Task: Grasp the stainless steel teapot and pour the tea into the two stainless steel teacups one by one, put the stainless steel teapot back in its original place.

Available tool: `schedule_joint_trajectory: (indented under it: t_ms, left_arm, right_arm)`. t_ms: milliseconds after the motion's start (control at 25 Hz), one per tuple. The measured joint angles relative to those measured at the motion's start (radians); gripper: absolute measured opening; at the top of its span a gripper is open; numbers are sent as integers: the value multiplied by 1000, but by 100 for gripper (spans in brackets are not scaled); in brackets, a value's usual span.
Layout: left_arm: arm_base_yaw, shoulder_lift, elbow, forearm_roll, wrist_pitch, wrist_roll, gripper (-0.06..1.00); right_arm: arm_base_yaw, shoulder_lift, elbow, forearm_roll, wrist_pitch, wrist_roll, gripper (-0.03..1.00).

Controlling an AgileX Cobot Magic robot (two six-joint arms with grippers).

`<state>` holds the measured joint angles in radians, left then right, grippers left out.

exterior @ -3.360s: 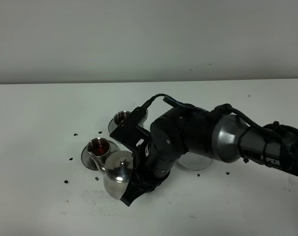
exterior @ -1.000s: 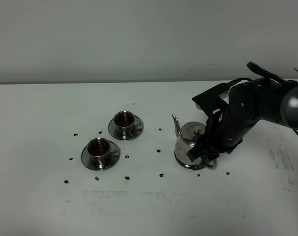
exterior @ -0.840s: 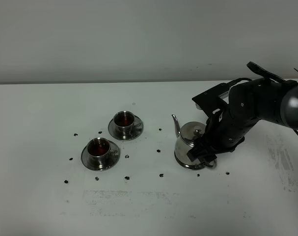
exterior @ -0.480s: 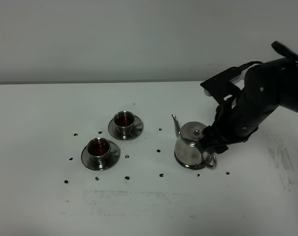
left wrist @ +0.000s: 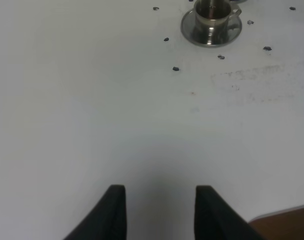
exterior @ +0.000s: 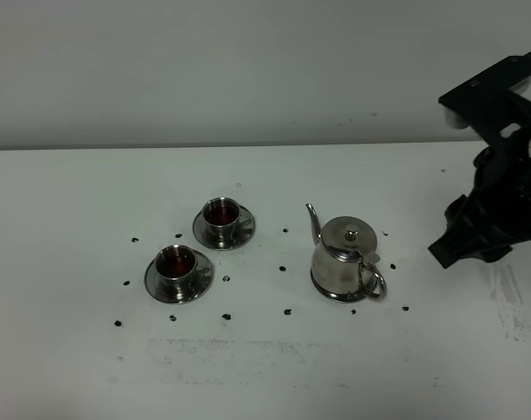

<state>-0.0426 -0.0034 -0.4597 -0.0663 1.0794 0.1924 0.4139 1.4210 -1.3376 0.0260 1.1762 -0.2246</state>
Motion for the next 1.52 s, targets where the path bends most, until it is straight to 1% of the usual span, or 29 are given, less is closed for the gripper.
schedule_joint_trajectory:
  t_ms: [280,440,560,680,800,1120,1320,1520]
  left_arm:
    - [0,0,0,0,0,0,31]
    - [0,0,0,0,0,0,31]
    - [0,0,0,0,1,0,31]
    - [0,0,0,0,1,0,31]
    - [0,0,0,0,1,0,31]
    - [0,0,0,0,1,0,31]
    - [0,0,0,0,1,0,31]
    - [0,0,0,0,1,0,31]
  right_arm:
    - [-1,-192,0,33,36,0,39]
    - [-43,-334,19,52,36,0,36]
    - [-126,-488,113,87,35,0,35]
    - [-223,-663,264,105,42,0,33]
    - [-278,-817,393,111,50,0,31]
    - [-347,-1064,644,121,47,23,26]
    - [-361,-1135,778,129,-47,26,24]
    - [-369,-1199,813,124,-49,30,24]
